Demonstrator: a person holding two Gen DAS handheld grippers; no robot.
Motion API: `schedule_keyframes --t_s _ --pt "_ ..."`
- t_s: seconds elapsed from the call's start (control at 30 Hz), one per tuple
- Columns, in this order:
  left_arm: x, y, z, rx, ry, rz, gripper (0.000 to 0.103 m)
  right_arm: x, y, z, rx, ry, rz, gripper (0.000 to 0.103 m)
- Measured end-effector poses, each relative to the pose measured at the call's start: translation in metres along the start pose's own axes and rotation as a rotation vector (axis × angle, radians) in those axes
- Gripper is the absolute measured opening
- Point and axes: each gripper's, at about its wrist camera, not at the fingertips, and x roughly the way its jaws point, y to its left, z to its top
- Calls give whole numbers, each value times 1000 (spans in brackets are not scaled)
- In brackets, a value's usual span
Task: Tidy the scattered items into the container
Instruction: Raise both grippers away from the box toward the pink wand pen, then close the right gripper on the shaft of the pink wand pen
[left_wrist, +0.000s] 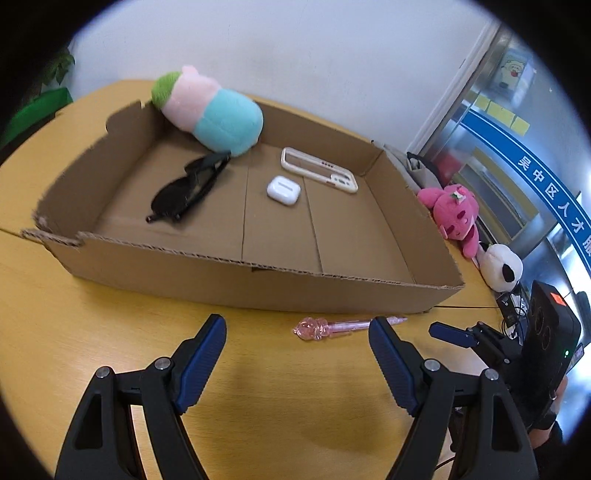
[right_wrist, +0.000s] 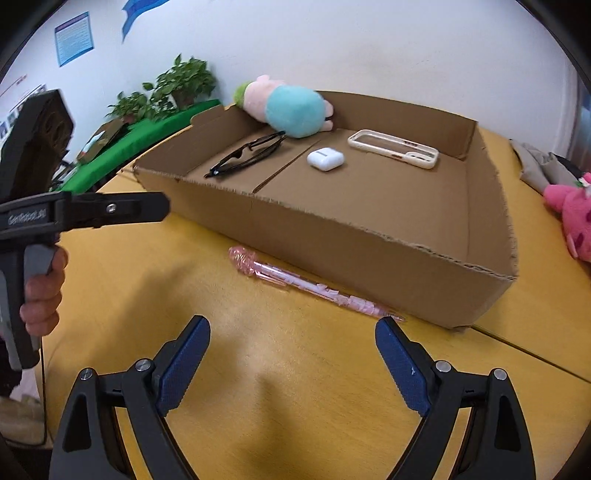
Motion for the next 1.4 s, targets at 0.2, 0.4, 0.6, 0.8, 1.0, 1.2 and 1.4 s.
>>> schedule_keyframes --t_s 0.2,0.4,0.6,0.8,1.0,1.2,1.4 --pt "26 1 -4 -33 62 -68 78 13 -19 7 8 -34 46 93" --pt "49 -4 -7 -28 97 -130 78 32 -29 4 49 0 32 93" --pt "72 -8 -12 -4 136 -192 78 32 -26 2 55 1 31 93" --pt "68 -12 -25 58 173 -291 78 32 -5 -10 27 45 85 93" --pt "53 -4 -33 106 170 -287 78 16 14 7 -129 -1 86 91" --pt "55 -7 -27 179 184 -286 73 39 20 17 -252 54 110 91" --pt "50 -3 -27 185 180 -272 69 63 20 15 -281 139 109 81"
